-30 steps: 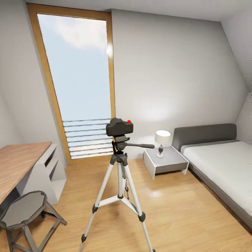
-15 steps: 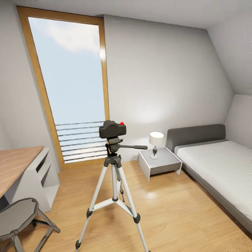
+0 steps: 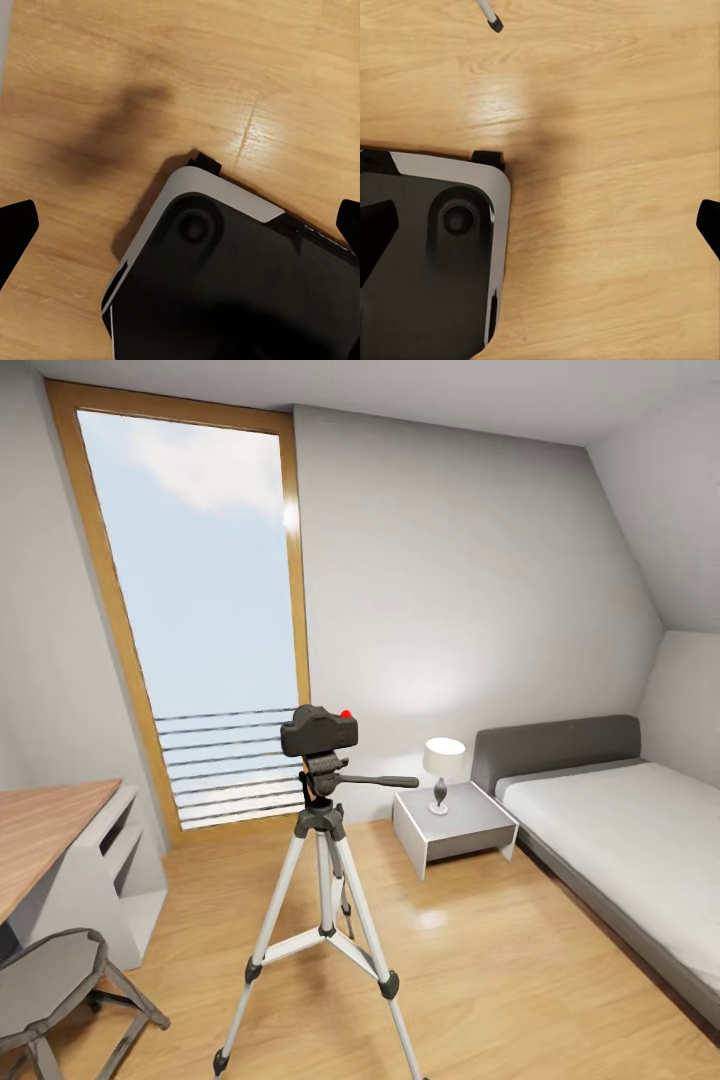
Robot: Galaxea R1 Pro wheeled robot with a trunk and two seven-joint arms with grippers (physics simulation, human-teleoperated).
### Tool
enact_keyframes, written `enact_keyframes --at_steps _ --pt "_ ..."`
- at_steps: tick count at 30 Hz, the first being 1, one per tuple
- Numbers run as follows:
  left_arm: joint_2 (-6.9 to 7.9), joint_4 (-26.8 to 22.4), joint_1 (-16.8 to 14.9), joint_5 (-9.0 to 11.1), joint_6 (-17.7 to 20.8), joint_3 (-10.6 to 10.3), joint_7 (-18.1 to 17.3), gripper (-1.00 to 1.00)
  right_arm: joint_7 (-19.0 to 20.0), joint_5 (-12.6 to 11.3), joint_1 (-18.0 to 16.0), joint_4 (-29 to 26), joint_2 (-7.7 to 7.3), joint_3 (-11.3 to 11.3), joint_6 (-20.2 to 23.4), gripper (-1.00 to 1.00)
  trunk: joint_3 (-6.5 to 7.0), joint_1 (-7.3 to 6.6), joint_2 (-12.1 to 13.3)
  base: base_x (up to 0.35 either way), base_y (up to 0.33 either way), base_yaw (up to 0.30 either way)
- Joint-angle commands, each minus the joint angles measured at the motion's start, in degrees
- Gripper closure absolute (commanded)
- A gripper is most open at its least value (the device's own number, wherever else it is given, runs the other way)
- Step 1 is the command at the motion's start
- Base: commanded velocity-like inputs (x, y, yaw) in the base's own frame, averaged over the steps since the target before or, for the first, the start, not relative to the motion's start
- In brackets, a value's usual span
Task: Attach the digital camera to the camera tripod in the bedroom.
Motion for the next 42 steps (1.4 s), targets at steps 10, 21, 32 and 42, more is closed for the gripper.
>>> enact_keyframes --at_steps 10,21,32,42 --pt "-0.03 0.0 0.0 0.5 0.0 -0.5 0.2 -1.0 0.1 0.6 -0.1 0.2 0.02 -0.4 -0.4 -1.0 -0.02 0.02 0.0 0.0 0.0 0.0" --pt "-0.07 0.0 0.0 0.5 0.0 -0.5 0.2 -1.0 0.1 0.6 -0.1 0.2 0.01 -0.3 -0.4 -1.0 -0.02 0.02 0.0 0.0 0.0 0.0" --pt "0.28 -0.5 0.0 0.3 0.0 -0.7 0.3 -1.0 0.1 0.6 -0.1 0.2 0.0 -0.3 -0.4 -1.0 -0.02 0.02 0.0 0.0 0.0 0.0" --pt "0.34 -1.0 0.0 0.2 0.0 -0.9 0.3 -1.0 0.1 0.6 -0.1 0.2 0.02 -0.3 -0.3 -1.0 -0.02 0.02 0.0 0.0 0.0 0.0"
